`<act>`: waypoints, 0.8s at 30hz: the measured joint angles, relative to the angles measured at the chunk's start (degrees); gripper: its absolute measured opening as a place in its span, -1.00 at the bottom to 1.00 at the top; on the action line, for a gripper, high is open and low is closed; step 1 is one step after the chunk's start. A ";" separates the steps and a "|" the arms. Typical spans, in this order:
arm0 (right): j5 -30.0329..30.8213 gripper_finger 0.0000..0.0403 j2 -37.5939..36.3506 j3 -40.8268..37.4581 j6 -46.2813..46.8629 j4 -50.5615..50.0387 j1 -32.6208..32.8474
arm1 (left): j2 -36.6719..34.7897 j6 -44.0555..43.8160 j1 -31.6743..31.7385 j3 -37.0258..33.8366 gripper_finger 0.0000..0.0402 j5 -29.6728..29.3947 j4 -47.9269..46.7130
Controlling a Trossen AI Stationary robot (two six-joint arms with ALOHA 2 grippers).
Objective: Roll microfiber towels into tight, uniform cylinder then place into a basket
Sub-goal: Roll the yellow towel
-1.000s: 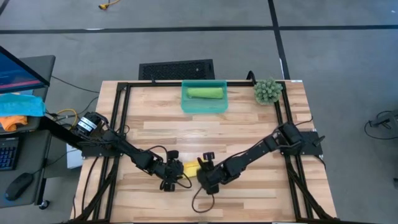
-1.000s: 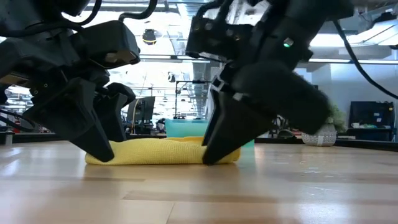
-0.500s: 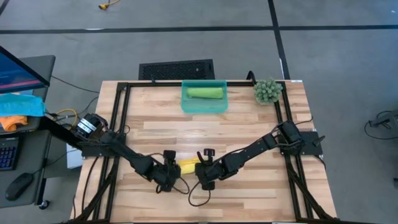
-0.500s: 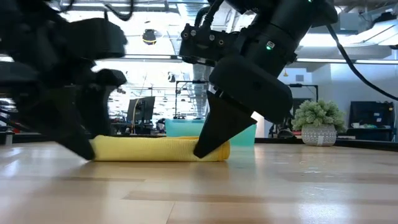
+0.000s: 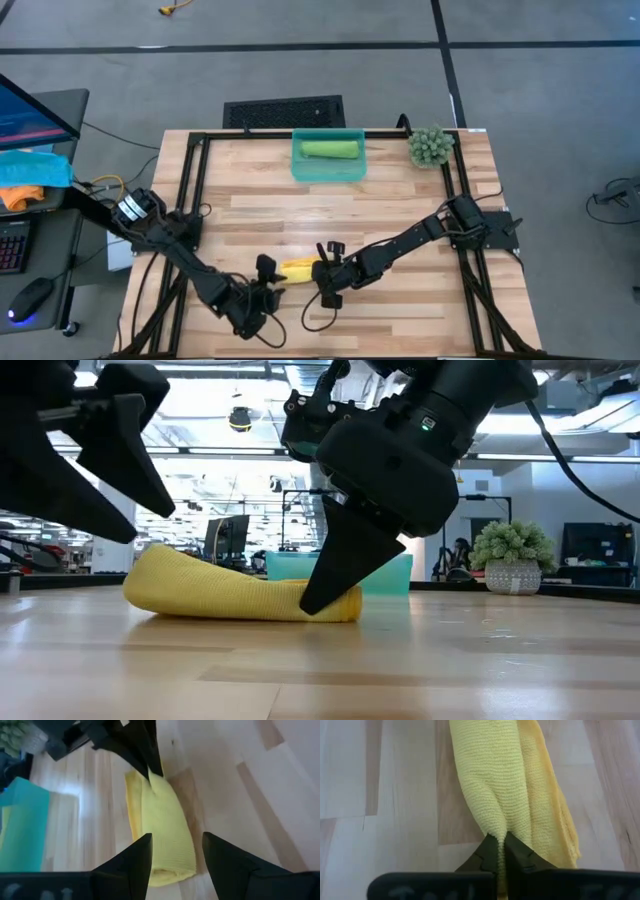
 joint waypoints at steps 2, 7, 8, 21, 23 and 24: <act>-0.02 -0.89 0.00 0.00 0.00 0.00 0.00 | -0.02 0.41 -0.11 0.00 -0.17 0.05 0.29; -0.44 -0.92 0.00 0.01 0.63 -0.02 -0.37 | -0.04 2.27 2.13 0.00 -0.17 4.43 0.66; -0.50 -0.90 0.00 0.02 1.35 0.00 -0.37 | -0.04 2.86 2.70 0.00 -0.17 5.54 1.20; -0.85 -0.89 0.00 0.02 1.66 0.00 -0.42 | -0.13 5.88 6.39 -6.01 -0.17 8.37 8.86; -0.92 -0.86 0.00 0.02 1.66 0.00 -0.42 | -0.13 5.46 6.88 -6.88 -0.17 9.88 9.69; -0.94 -0.86 0.00 0.02 1.66 0.02 -0.42 | -0.13 5.22 7.12 -7.39 -0.17 10.97 10.54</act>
